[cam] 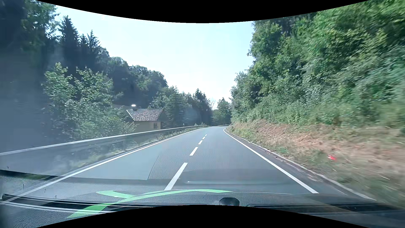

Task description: Follow the waypoints while adhering to traffic rules and regulations

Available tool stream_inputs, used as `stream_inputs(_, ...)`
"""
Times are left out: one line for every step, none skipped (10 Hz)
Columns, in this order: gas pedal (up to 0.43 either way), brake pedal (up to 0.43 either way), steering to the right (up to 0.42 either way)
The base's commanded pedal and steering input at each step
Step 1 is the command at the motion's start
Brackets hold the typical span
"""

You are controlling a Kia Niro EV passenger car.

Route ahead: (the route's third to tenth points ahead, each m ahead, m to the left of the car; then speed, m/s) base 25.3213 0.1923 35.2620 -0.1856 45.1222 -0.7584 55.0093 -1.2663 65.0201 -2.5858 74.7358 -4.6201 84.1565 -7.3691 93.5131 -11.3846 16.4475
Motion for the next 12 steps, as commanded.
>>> stream_inputs(0.028,0.0,0.002)
stream_inputs(0.028,0.0,0.002)
stream_inputs(0.039,0.0,0.002)
stream_inputs(0.039,0.0,0.002)
stream_inputs(0.047,0.0,0.002)
stream_inputs(0.059,0.0,0.002)
stream_inputs(0.059,0.0,0.002)
stream_inputs(0.059,0.0,0.002)
stream_inputs(0.11,0.0,0.002)
stream_inputs(0.118,0.0,0.002)
stream_inputs(0.13,0.0,0.002)
stream_inputs(0.13,0.0,0.002)
